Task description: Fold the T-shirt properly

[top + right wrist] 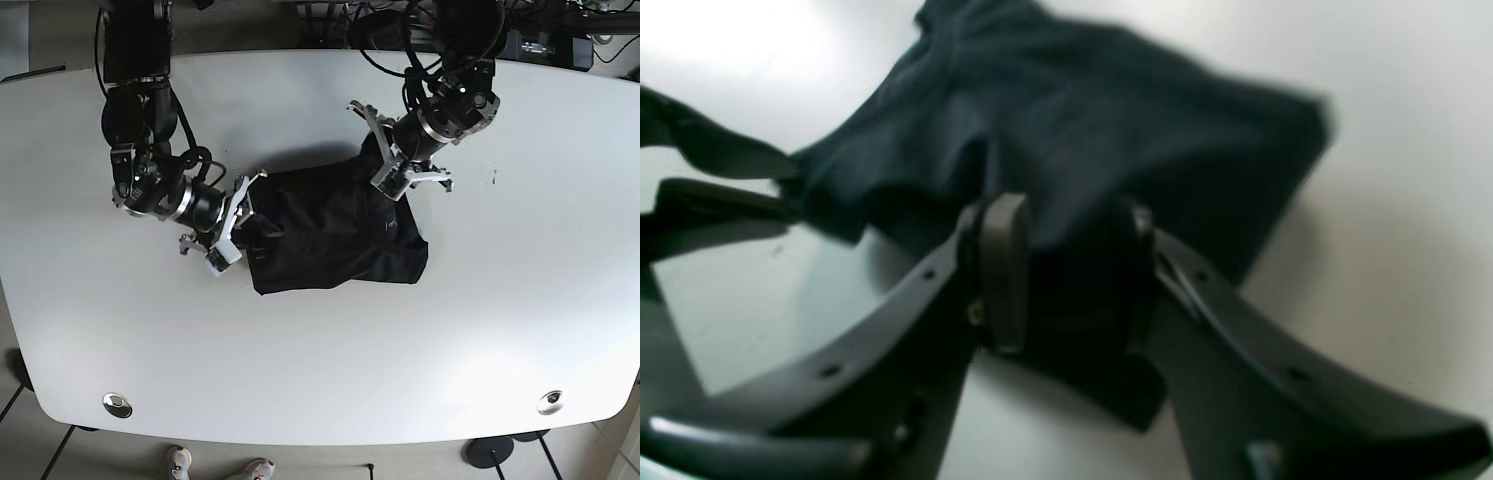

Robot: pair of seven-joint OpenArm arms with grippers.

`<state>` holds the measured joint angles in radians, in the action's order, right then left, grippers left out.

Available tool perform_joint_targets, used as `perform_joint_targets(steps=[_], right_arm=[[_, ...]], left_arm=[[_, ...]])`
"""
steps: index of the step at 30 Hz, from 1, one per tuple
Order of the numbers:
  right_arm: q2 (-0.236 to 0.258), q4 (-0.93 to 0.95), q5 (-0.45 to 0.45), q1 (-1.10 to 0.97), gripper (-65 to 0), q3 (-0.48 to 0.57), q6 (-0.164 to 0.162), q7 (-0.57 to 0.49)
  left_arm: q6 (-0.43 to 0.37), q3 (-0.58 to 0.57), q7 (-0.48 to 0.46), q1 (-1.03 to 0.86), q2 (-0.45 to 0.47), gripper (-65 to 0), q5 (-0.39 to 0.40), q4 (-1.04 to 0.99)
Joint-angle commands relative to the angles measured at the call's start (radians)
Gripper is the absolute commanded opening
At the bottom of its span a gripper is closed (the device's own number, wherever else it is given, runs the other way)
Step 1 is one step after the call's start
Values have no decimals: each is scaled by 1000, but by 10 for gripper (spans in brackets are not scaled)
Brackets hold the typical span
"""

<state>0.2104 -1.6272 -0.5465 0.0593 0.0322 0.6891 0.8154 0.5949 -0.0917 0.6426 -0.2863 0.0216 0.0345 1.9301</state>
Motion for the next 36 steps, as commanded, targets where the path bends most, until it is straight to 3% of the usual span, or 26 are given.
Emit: perform_joint_targets(steps=[1,3,5,12,16,20,21,24,29,34,36], right_arm=[[-6,8,9,-17,-460,-2,9,-31],[-13,49,44,-40,-461,1,9,-58],[-24,120,88,-43,-461,30,9,-141],[5,256,116,-34,-461,42,9,-242],[24,255,111,-34,-461,41,9,-245],[40,167,110,-42,-461,41,9,-242],[40,124,110,-45,-461,39,9,-236],[40,-14,110,-49,-461,22,9,-135],[-24,-75,118,35,-461,-27,9,-87],[-98,152,124,228,-461,-21,9,-93],[-138,272,181,320,-461,-21,9,-98]], left_arm=[[-2,-44,-62,-12,-7,-472,-61,13],[-48,-81,-85,-21,-7,-465,-118,-2],[-102,-81,-89,-21,5,-463,-124,-21],[-103,105,-88,-17,53,-463,-124,-111],[-33,178,-88,-17,116,-465,-123,-159],[69,301,-86,-20,117,-467,-120,-153],[103,326,-85,-21,114,-467,-109,-126],[103,364,-83,-57,114,-467,-17,-36],[103,363,-83,-100,114,-467,117,44],[103,366,-83,-141,80,-467,132,39],[103,367,-83,-143,79,-467,130,33]])
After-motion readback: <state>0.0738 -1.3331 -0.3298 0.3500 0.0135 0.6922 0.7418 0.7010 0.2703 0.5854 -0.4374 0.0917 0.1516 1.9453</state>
